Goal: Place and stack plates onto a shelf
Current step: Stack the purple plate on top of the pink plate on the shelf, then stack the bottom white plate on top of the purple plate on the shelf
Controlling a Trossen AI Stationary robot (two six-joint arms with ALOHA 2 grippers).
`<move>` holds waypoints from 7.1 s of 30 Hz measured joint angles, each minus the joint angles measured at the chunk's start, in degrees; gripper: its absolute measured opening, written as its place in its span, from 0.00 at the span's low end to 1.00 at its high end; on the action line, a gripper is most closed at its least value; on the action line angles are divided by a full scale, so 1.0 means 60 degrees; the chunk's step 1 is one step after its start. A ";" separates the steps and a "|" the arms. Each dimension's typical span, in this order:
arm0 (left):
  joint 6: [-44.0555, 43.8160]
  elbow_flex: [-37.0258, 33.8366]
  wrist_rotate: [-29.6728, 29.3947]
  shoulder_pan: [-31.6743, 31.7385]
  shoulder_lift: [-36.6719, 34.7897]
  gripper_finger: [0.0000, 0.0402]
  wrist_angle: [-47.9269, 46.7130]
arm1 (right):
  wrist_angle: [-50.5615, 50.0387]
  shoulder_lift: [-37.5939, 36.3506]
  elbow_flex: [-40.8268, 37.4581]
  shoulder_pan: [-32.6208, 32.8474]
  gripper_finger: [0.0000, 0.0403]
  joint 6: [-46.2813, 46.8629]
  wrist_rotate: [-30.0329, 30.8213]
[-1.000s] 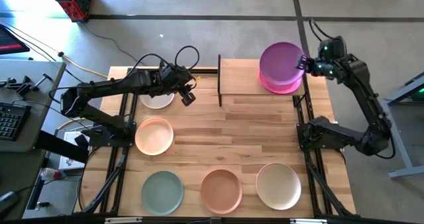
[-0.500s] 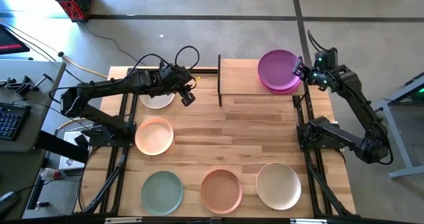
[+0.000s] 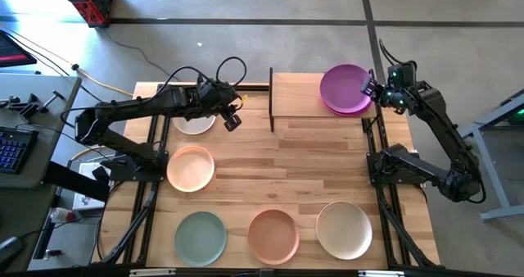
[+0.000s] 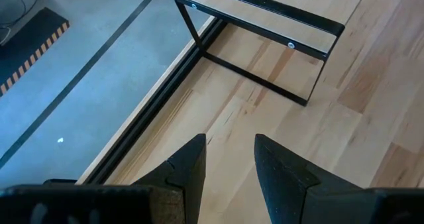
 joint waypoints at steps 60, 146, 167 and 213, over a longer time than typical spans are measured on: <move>-0.1371 0.0004 0.2448 -0.1172 0.0000 0.29 -0.1852 | -0.0737 -0.0637 0.3169 0.0011 0.21 -0.2762 -0.1386; -0.7089 0.0004 0.1060 -0.5661 0.0004 0.29 0.0306 | -0.2048 0.1679 0.3163 1.1193 0.21 -0.3925 -0.2643; -0.6071 0.0004 0.1056 -0.5661 0.0004 0.29 0.0296 | -0.2035 0.4923 0.3163 1.4796 0.21 -0.3638 -0.0504; -0.6007 0.0004 0.1067 -0.5661 0.0004 0.29 0.0299 | 0.0106 0.9577 0.2217 1.6697 0.21 -0.5160 -0.0618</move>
